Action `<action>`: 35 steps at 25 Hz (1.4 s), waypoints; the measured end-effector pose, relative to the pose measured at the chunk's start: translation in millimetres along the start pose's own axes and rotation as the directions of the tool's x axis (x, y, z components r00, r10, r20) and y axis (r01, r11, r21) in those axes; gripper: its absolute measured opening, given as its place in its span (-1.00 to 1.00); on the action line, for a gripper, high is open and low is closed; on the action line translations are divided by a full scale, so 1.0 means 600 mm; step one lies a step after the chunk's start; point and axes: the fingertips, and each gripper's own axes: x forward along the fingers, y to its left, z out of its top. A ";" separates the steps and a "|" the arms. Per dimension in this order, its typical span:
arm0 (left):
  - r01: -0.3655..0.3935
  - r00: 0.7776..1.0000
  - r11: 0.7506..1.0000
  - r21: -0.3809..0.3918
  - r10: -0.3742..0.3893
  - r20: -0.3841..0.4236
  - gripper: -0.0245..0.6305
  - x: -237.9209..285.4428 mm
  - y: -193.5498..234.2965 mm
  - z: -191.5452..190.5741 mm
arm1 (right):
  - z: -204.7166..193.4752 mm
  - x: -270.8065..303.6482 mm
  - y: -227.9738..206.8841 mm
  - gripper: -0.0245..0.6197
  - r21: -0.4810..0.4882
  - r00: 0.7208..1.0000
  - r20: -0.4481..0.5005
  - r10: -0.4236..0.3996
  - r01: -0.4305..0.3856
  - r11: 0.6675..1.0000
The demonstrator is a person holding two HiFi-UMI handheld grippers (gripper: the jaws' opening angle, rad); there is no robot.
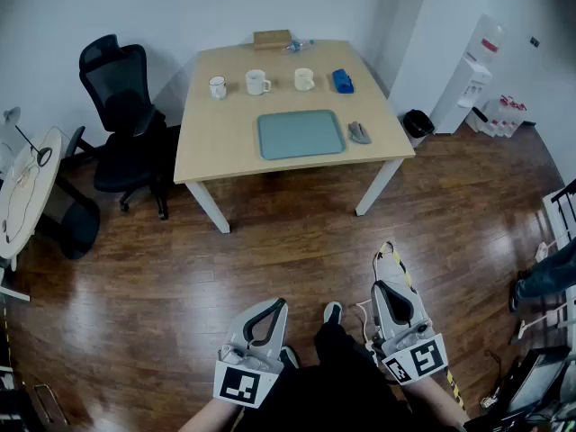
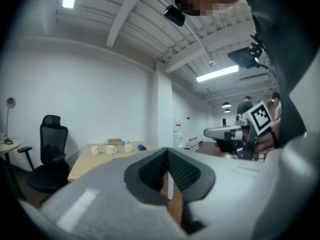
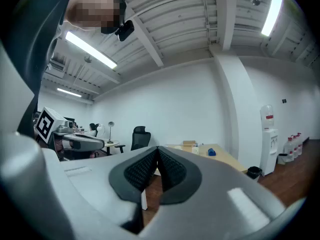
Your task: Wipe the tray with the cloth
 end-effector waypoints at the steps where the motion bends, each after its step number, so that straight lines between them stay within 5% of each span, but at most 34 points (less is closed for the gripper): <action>1: -0.003 1.000 1.000 0.001 0.003 -0.008 -0.92 0.023 0.011 -0.005 | -0.010 0.016 -0.018 -0.91 0.006 1.000 -0.002 -0.001 0.001 1.000; 7: -0.049 0.997 0.998 0.035 0.051 -0.056 -0.92 0.197 0.080 -0.028 | -0.065 0.147 -0.182 -0.91 0.056 1.000 0.008 -0.018 0.018 0.998; 15: -0.254 0.962 0.967 0.035 0.256 -0.096 -0.92 0.456 0.229 0.019 | -0.034 0.405 -0.412 -0.91 0.121 0.996 0.043 0.074 -0.079 0.990; 20: -0.368 0.925 0.930 -0.001 0.366 -0.106 -0.92 0.542 0.316 0.036 | -0.033 0.512 -0.514 -0.90 0.126 0.998 0.020 0.066 -0.068 0.990; 26: -0.413 0.895 0.907 -0.083 0.387 -0.222 -0.91 0.598 0.438 -0.054 | -0.123 0.597 -0.601 -0.89 0.145 0.992 -0.125 0.002 0.016 0.989; 31: -0.434 0.872 0.897 -0.087 0.394 -0.289 -0.91 0.631 0.539 -0.133 | -0.267 0.659 -0.654 -0.70 0.181 0.940 -0.339 -0.024 0.090 0.979; 35: -0.404 0.862 0.909 -0.101 0.342 -0.373 -0.79 0.656 0.615 -0.199 | -0.382 0.703 -0.700 -0.50 0.144 0.858 -0.501 -0.113 0.211 0.967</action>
